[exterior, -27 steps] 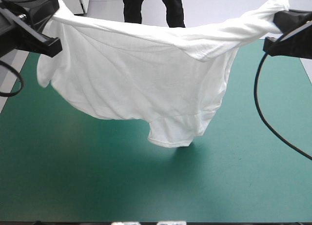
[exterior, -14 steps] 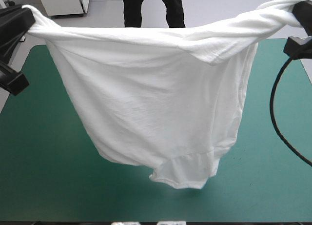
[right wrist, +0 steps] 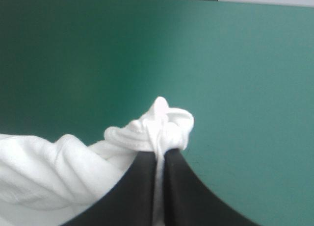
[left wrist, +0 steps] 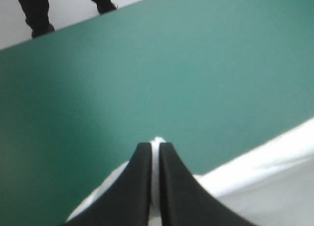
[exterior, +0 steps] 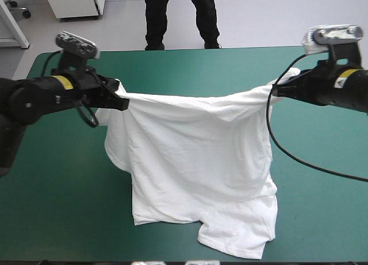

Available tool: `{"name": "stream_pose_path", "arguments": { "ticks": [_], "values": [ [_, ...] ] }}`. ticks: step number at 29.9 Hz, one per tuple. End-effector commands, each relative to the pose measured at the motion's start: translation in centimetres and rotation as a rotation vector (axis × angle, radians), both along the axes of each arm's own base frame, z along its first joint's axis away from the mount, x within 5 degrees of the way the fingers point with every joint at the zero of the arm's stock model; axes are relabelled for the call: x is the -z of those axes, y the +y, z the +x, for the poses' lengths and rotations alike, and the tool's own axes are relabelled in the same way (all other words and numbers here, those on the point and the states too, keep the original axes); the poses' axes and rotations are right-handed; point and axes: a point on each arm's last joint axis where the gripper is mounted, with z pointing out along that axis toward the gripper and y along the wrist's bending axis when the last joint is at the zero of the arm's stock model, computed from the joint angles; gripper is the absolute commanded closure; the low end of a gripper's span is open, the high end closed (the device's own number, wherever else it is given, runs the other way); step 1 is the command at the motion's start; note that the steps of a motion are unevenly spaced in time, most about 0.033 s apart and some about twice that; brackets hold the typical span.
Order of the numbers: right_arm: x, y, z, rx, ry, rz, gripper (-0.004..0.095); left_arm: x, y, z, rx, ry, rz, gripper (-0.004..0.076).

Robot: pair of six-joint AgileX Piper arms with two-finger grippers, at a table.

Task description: Fold the cloth

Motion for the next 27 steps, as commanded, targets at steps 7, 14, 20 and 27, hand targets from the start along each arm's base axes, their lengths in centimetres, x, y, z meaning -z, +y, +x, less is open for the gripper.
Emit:
{"name": "stream_pose_path", "arguments": {
  "ticks": [7, 14, 20, 27],
  "values": [
    [8.4, 2.1, 10.0, 0.052, 0.082, 0.001, 0.0925, 8.1, -2.4, 8.7, -0.078, 0.094, 0.053, 0.0733],
    [14.3, 3.1, 14.9, 0.058, 0.194, -0.060, 0.0925, 13.4, -3.7, 12.9, -0.114, 0.166, 0.054, 0.0733],
    [18.5, 3.3, 17.3, 0.062, 0.280, -0.131, 0.0888, 16.2, -4.1, 14.9, -0.173, 0.182, 0.036, 0.0732],
    [20.4, 3.7, 17.7, 0.055, 0.355, -0.124, 0.0376, 18.6, -4.4, 15.7, -0.169, 0.243, 0.073, 0.0411]
  ]
}}
